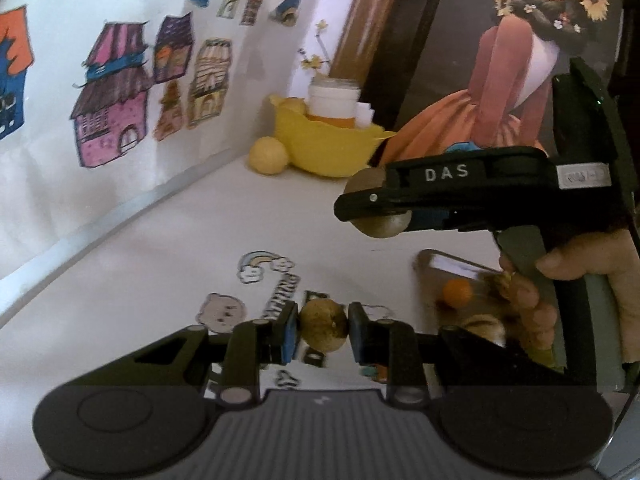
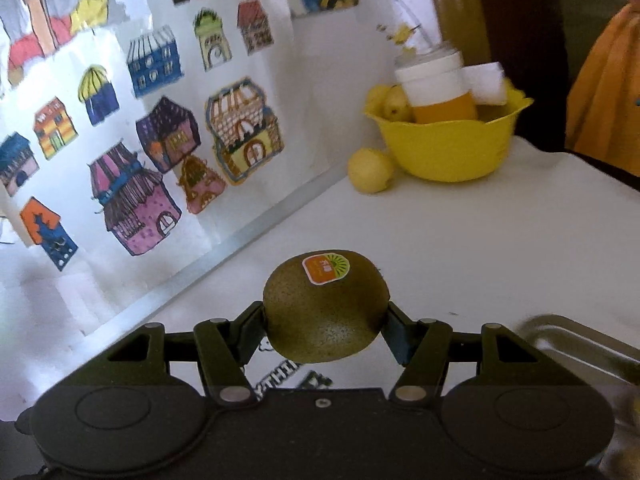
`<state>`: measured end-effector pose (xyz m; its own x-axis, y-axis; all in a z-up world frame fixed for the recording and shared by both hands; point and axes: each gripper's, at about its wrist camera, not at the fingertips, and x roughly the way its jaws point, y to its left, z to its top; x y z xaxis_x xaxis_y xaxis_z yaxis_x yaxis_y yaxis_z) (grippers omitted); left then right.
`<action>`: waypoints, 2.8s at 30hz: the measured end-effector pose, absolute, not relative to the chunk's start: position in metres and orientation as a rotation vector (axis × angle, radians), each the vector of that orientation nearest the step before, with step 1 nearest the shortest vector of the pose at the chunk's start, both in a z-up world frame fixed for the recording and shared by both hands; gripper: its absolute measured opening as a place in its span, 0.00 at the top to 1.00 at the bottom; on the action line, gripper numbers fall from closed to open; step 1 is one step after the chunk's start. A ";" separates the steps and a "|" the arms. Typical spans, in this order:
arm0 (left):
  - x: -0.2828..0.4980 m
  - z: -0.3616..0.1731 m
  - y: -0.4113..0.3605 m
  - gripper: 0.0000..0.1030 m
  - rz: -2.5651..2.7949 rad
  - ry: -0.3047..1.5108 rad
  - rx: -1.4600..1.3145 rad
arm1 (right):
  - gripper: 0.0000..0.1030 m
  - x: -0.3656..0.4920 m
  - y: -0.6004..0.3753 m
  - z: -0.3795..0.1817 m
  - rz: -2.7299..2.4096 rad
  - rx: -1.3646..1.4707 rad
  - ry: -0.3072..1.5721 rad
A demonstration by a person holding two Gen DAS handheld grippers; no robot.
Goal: Organize fruits
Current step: 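Carry the brown fruit in the left tool over the tray while the right tool carries the kiwi there, then lower and open the left tool on the tray while the right tool releases the kiwi there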
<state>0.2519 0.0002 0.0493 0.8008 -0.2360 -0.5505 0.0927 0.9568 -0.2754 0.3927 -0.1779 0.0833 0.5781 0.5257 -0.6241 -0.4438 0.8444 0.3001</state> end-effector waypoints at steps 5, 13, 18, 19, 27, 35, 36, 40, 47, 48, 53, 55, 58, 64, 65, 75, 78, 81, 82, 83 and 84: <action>0.243 0.059 -0.022 0.72 -0.216 0.607 -0.226 | 0.38 0.373 -0.214 0.092 0.541 0.146 0.742; 0.229 0.063 -0.058 0.72 -0.283 0.610 -0.212 | 0.38 0.341 -0.274 0.097 0.469 0.160 0.720; 0.218 0.062 -0.082 0.72 -0.347 0.614 -0.195 | 0.38 0.325 -0.306 0.092 0.432 0.179 0.718; 0.215 0.062 -0.087 0.72 -0.361 0.610 -0.187 | 0.38 0.323 -0.312 0.091 0.428 0.182 0.720; 0.204 0.057 -0.126 0.72 -0.452 0.609 -0.116 | 0.38 0.313 -0.332 0.072 0.409 0.179 0.740; 0.210 0.047 -0.150 0.72 -0.473 0.641 -0.070 | 0.38 0.326 -0.335 0.055 0.410 0.194 0.754; 0.213 0.045 -0.152 0.72 -0.469 0.650 -0.064 | 0.38 0.328 -0.335 0.053 0.409 0.194 0.756; 0.220 0.039 -0.157 0.72 -0.460 0.679 -0.062 | 0.38 0.335 -0.337 0.045 0.400 0.202 0.769; 0.226 0.035 -0.165 0.72 -0.469 0.699 -0.050 | 0.38 0.343 -0.338 0.036 0.387 0.200 0.790; 0.226 0.034 -0.165 0.72 -0.469 0.701 -0.049 | 0.38 0.343 -0.338 0.035 0.387 0.201 0.793; 0.228 0.032 -0.168 0.72 -0.466 0.715 -0.041 | 0.38 0.345 -0.335 0.032 0.388 0.190 0.806; 0.229 0.032 -0.168 0.72 -0.464 0.721 -0.042 | 0.38 0.346 -0.335 0.032 0.389 0.188 0.812; 0.229 0.031 -0.167 0.72 -0.463 0.724 -0.043 | 0.38 0.347 -0.333 0.031 0.389 0.173 0.819; 0.232 0.028 -0.167 0.72 -0.462 0.736 -0.046 | 0.38 0.350 -0.329 0.029 0.377 0.142 0.832; 0.232 0.027 -0.167 0.72 -0.464 0.737 -0.048 | 0.38 0.350 -0.328 0.028 0.376 0.136 0.833; 0.234 0.024 -0.168 0.72 -0.473 0.744 -0.053 | 0.38 0.351 -0.326 0.026 0.374 0.102 0.838; 0.234 0.024 -0.168 0.71 -0.472 0.745 -0.054 | 0.38 0.351 -0.324 0.026 0.372 0.099 0.836; 0.234 0.024 -0.168 0.71 -0.474 0.747 -0.057 | 0.38 0.350 -0.324 0.026 0.371 0.094 0.835; 0.235 0.024 -0.168 0.71 -0.475 0.748 -0.060 | 0.38 0.350 -0.324 0.026 0.371 0.094 0.835; 0.235 0.024 -0.167 0.71 -0.475 0.748 -0.063 | 0.38 0.350 -0.324 0.026 0.371 0.093 0.835; 0.235 0.024 -0.167 0.71 -0.475 0.748 -0.064 | 0.38 0.350 -0.324 0.026 0.371 0.093 0.835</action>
